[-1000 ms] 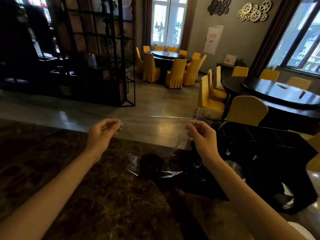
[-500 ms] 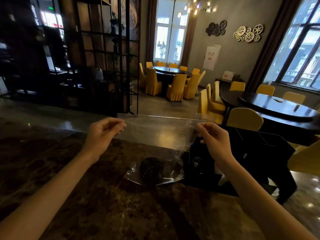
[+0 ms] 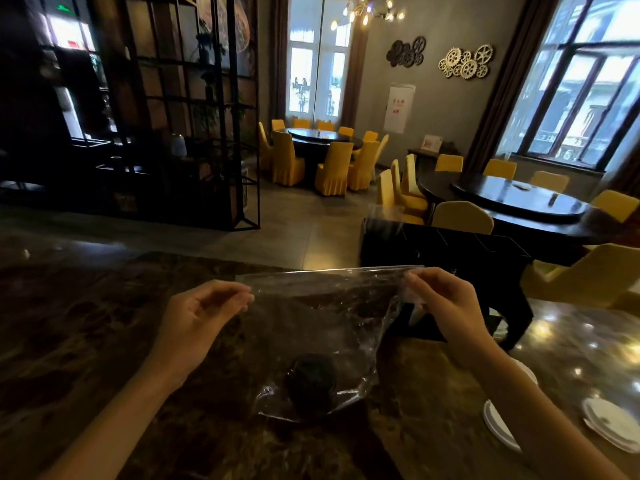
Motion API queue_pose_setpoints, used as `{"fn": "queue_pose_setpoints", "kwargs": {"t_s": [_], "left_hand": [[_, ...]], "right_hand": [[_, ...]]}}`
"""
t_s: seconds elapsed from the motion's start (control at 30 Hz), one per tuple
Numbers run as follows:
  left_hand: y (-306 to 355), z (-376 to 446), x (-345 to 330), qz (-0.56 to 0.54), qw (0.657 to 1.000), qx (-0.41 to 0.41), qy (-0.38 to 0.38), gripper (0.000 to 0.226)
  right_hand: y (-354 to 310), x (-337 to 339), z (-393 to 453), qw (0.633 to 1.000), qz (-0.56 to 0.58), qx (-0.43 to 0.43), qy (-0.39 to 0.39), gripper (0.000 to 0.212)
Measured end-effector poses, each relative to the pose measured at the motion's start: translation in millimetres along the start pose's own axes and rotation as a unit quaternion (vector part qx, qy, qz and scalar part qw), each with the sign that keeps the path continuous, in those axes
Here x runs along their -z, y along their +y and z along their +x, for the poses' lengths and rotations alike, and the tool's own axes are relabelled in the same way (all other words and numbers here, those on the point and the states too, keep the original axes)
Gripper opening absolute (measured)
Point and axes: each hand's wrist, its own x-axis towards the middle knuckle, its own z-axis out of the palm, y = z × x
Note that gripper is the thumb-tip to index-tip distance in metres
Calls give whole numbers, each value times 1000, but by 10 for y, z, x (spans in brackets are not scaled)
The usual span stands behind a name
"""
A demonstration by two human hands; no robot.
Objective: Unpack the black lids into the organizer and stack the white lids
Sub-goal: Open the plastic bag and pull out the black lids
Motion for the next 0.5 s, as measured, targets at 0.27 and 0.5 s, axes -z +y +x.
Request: {"fn": "queue_pose_setpoints", "kwargs": {"t_s": [0.27, 0.5], "left_hand": [[58, -653, -85, -27, 1000, 15, 0, 14], [30, -980, -130, -13, 1000, 15, 6, 12]], "right_hand": [[-58, 88, -588, 1000, -15, -28, 2, 18], [-64, 23, -817, 996, -20, -82, 33, 17]]}}
